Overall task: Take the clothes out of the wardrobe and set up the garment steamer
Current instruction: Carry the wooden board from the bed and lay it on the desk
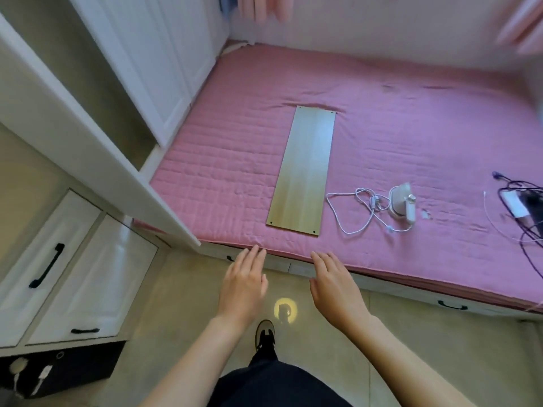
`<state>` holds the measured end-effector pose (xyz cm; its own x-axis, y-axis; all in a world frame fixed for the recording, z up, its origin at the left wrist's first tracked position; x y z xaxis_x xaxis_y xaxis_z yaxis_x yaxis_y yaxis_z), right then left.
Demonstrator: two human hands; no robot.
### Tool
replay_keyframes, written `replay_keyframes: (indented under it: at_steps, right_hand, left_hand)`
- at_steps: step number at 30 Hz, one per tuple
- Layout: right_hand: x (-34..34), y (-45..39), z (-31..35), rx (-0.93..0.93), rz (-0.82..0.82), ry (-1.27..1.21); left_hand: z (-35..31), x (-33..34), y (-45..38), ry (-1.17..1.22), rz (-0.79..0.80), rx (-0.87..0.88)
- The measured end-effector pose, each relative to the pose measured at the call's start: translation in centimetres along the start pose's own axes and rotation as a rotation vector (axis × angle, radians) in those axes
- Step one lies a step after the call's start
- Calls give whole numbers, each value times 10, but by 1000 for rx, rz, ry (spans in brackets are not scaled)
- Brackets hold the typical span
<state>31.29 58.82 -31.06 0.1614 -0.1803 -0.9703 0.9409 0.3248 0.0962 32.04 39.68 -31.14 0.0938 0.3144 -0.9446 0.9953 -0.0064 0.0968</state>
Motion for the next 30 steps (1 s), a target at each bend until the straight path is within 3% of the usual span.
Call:
replay_keyframes:
  at_steps: [8, 14, 25, 30]
  right_hand:
    - [-8, -85, -51, 38, 14, -1]
    - [4, -149, -111, 30, 104, 16]
    - [28, -280, -237, -49, 228, 7]
    - [69, -327, -278, 17, 302, -95]
  left_hand:
    - [-24, 15, -107, -36, 51, 132]
    - [-44, 35, -182, -13, 116, 123]
    - [-56, 115, -323, 30, 263, -146]
    - [-44, 171, -371, 111, 336, -290]
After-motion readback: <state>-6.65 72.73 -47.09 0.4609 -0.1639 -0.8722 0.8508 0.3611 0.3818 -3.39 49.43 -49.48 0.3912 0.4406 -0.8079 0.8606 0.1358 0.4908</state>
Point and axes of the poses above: each hand's wrist, its own y-axis away from the middle knuckle, its own x-axis out of the palm, z = x × y, the point moved 3 cm from there along -y, towards the middle knuckle, and after that the axes turned 5 degrees about -x, right-handed, at the moved point
